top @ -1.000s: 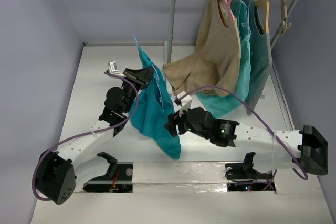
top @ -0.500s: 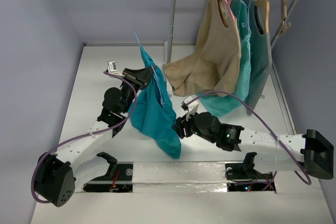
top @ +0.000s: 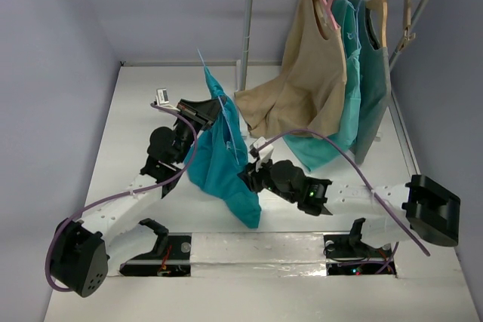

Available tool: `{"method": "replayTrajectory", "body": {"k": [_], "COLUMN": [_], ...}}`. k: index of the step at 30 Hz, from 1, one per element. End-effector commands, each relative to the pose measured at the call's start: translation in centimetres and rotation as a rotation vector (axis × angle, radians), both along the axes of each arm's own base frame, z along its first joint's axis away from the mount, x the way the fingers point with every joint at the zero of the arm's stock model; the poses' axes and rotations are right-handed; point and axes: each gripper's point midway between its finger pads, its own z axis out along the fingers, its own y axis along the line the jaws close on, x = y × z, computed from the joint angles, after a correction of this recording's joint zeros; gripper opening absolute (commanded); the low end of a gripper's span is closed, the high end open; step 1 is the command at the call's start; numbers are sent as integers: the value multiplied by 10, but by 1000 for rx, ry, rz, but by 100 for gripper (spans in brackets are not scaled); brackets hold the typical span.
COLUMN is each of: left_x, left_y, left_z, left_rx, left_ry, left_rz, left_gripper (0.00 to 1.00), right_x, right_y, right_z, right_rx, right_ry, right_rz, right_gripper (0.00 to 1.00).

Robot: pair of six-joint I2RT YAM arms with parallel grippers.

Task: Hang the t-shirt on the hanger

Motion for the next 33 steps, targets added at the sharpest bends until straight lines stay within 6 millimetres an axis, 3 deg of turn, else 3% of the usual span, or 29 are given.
{"method": "replayTrajectory", "body": {"k": [1, 20, 24, 26, 27, 30, 33], "left_x": [-10, -13, -12, -8, -6, 0, 8], "left_y": [2, -6, -4, 0, 2, 4, 9], "left_z": [24, 8, 5, 4, 9, 9, 7], "left_rx": [-56, -82, -60, -34, -6, 55, 79], "left_ry": [-84, -36, -28, -22, -40, -35, -22], "left_rz": [-28, -88, -68, -36, -14, 24, 72], "left_gripper": [0, 0, 0, 1, 14, 36, 44], "right_x": [27, 66, 65, 59, 55, 43, 31], "right_y": [16, 33, 30, 29, 28, 23, 14], "right_z": [59, 100, 96, 86, 88, 71, 66], "right_rx": [139, 153, 143, 129, 144, 115, 122], "right_ry": [-127, -249, -234, -206, -192, -141, -103], "right_rz": [-80, -229, -236, -206, -197, -149, -117], "right_gripper": [33, 29, 0, 0, 0, 0, 0]}}
